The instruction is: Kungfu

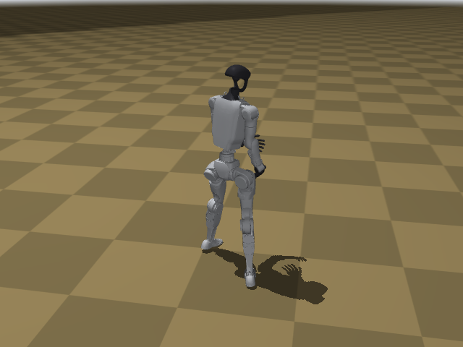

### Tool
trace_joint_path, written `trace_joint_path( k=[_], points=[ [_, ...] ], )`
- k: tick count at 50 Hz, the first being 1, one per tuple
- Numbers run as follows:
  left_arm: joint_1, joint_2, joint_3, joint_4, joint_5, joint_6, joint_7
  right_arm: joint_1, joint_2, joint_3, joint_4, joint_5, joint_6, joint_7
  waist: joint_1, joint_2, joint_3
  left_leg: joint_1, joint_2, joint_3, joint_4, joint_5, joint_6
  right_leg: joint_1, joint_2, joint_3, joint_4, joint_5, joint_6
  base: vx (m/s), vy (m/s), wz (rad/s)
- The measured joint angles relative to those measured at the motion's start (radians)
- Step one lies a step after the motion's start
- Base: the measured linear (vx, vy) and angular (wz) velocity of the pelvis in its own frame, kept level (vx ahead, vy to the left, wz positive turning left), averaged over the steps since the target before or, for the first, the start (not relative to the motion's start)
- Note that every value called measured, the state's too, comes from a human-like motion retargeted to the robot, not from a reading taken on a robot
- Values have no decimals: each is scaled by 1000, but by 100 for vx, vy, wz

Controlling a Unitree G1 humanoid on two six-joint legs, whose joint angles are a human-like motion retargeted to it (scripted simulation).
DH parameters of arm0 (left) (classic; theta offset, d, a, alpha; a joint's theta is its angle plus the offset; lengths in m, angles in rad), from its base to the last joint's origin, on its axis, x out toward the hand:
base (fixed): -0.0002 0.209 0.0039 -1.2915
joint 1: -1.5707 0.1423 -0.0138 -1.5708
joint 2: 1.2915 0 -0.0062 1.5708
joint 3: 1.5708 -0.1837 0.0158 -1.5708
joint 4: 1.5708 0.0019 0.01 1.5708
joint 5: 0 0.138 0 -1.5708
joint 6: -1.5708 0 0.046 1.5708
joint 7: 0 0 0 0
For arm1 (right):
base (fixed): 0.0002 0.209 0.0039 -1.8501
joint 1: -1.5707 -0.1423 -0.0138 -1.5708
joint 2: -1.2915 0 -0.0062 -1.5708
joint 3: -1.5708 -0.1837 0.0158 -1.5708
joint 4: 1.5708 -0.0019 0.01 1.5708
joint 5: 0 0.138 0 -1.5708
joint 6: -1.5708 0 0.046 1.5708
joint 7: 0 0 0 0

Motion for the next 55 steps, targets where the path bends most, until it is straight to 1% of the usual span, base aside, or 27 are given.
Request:
trace_joint_path(
  k=[2,3,5,7,8,11,13,15,16,18,19,20,22,23,24,25,27,30,33,36,38,40,43,47,49,51,55],
  points=[
    [-2,-45,-50,90,12,-18,1,-35,22,64,3,21,15,70,-44,0,17,-14,4,100,70,-212,87,-27,-35,17,20,-4,33,27,66,-132],
    [0,-67,-71,125,11,-22,-4,-44,33,88,-4,16,16,101,-72,7,27,-29,9,137,102,-277,112,-41,-49,14,26,1,51,22,68,-63],
    [-9,-112,-115,169,0,-7,-26,-56,44,113,-31,-20,3,137,-139,38,64,-104,-15,90,213,-341,130,-60,-70,-35,22,40,84,20,81,-17],
    [-26,-137,-147,164,-29,9,-61,-59,46,147,-64,-57,-34,127,-116,30,88,-139,-29,161,263,-372,173,-88,-106,-23,24,93,122,9,79,-109],
    [-28,-151,-148,160,-32,12,-71,-56,46,158,-76,-58,-56,120,-100,25,90,-143,-23,191,278,-393,183,-102,-126,-30,17,120,143,7,53,-132],
    [-29,-167,-152,149,-66,31,-89,-30,29,188,-103,-36,-98,97,-52,8,56,-152,-28,271,314,-443,217,-123,-186,-69,-25,217,217,20,48,-104],
    [-52,-154,-146,140,-132,65,-105,-7,14,194,-127,-41,-131,64,-31,-3,38,-147,-37,309,318,-460,231,-122,-217,-132,-52,291,264,18,48,-65],
    [-98,-102,-133,118,-231,137,-138,8,-13,207,-158,-67,-184,4,-22,-8,20,-132,-47,324,307,-471,235,-118,-234,-230,-69,383,299,17,40,-39],
    [-117,-74,-115,111,-256,176,-147,13,-28,222,-174,-93,-219,-25,-16,-9,9,-124,-33,322,302,-474,229,-120,-221,-299,-69,444,317,21,22,-56],
    [-161,-5,-69,96,-295,245,-169,5,-69,268,-218,-159,-284,-67,12,-3,-8,-117,35,326,293,-475,210,-166,-170,-481,-36,568,329,15,1,-128],
    [-181,30,-41,90,-302,273,-181,-6,-103,300,-252,-197,-312,-68,34,1,-19,-106,58,356,277,-472,218,-205,-187,-599,-1,620,329,4,23,-203],
    [-200,63,-13,84,-304,300,-194,-19,-143,334,-290,-236,-338,-61,57,4,-31,-90,69,399,254,-468,236,-248,-227,-725,40,665,329,0,49,-186],
    [-231,144,29,102,-276,355,-202,-53,-248,392,-417,-275,-372,13,51,20,-50,-47,90,440,188,-449,244,-354,-199,-829,241,599,329,1,41,-135],
    [-242,195,43,118,-265,374,-193,-75,-299,420,-495,-268,-379,58,42,32,-60,-35,117,453,166,-441,238,-421,-157,-866,370,545,329,4,18,-101],
    [-242,241,49,135,-251,386,-181,-104,-350,445,-577,-239,-379,100,21,45,-68,-21,129,463,143,-436,238,-481,-140,-911,510,484,329,4,17,-75],
    [-237,286,52,152,-236,396,-167,-135,-400,468,-661,-198,-377,139,-6,58,-75,-5,133,471,120,-432,241,-539,-136,-960,654,420,329,6,25,-25],
    [-202,327,47,180,-198,408,-140,-227,-510,474,-837,-58,-345,186,-67,78,-84,16,136,462,82,-423,232,-629,-166,-1065,920,303,297,12,16,16],
    [-123,288,34,213,-171,426,-149,-392,-670,394,-1037,130,-280,162,-120,107,-107,36,155,463,42,-411,233,-752,-158,-1178,1207,154,256,16,-3,27],
    [-31,193,1,226,-134,465,-242,-594,-800,276,-1097,271,-215,57,-144,125,-120,47,175,499,20,-398,279,-864,-137,-1250,1356,63,240,6,-7,18],
    [69,99,-28,229,-107,508,-328,-797,-873,213,-1069,452,-155,-2,-154,129,-128,53,172,493,15,-402,332,-940,-106,-1266,1402,29,242,4,-9,4],
    [128,45,-32,238,-90,533,-348,-907,-894,184,-1031,546,-114,17,-163,130,-135,58,167,478,12,-406,351,-964,-85,-1263,1386,15,248,8,-10,14],
    [167,0,-20,262,-71,537,-335,-991,-904,164,-985,578,-88,41,-170,120,-146,67,154,467,12,-409,359,-968,-71,-1241,1351,23,253,9,-8,22],
    [180,-7,-18,302,-31,535,-309,-1069,-912,162,-939,543,-133,-5,-177,98,-162,85,123,443,13,-417,372,-938,-75,-1193,1284,40,238,9,-6,23],
    [166,21,-29,317,2,517,-339,-1082,-911,166,-925,449,-231,-182,-174,73,-172,111,91,427,12,-424,382,-891,-78,-1137,1202,60,225,5,-4,18],
    [160,29,-23,313,-1,513,-330,-1065,-892,168,-933,442,-254,-220,-169,67,-169,129,81,429,7,-422,386,-868,-71,-1111,1169,72,223,0,0,0],
    [152,37,-12,307,-7,503,-314,-1037,-861,170,-937,465,-246,-229,-167,61,-166,147,73,440,-4,-418,386,-846,-63,-1086,1140,80,225,0,0,0],
    [140,47,7,295,-43,488,-267,-953,-784,170,-948,560,-174,-191,-169,49,-164,172,55,461,-36,-404,386,-787,-49,-1039,1064,108,246,-1,-1,-3]
  ],
)
